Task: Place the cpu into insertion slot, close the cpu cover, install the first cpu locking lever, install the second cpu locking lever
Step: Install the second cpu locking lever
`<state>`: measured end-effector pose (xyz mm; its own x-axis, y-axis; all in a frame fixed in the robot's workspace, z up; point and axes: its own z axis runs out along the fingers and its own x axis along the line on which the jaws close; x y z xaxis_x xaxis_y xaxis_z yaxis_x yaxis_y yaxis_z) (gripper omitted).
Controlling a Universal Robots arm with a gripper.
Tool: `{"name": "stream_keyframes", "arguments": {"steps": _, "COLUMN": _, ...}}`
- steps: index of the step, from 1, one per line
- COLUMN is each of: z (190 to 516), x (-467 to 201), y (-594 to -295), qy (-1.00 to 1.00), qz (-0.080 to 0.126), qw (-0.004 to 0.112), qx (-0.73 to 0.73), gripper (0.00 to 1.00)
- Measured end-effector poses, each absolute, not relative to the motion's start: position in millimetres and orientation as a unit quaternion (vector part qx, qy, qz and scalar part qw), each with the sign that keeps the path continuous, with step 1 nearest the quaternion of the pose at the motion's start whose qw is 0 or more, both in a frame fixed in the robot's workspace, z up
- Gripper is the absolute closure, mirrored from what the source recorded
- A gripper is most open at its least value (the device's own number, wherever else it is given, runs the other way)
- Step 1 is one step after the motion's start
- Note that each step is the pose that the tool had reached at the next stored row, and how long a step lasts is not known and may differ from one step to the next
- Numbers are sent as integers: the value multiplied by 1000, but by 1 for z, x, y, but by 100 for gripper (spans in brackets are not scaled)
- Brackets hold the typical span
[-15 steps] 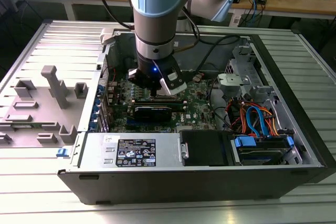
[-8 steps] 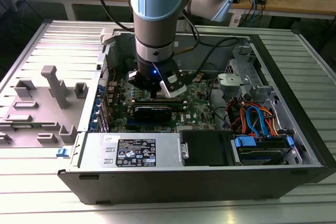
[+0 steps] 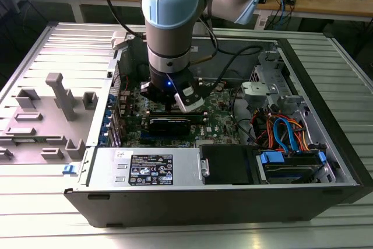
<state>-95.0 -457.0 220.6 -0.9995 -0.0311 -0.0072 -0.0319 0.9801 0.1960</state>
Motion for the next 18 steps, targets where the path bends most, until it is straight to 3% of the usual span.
{"name": "stream_keyframes", "arguments": {"steps": 10, "z": 213, "x": -101, "y": -456, "qy": 993, "qz": 116, "qw": 2, "qx": -16, "gripper": 89}}
{"name": "stream_keyframes", "arguments": {"steps": 18, "z": 208, "x": -103, "y": -455, "qy": 993, "qz": 117, "qw": 2, "qx": -16, "gripper": 89}}
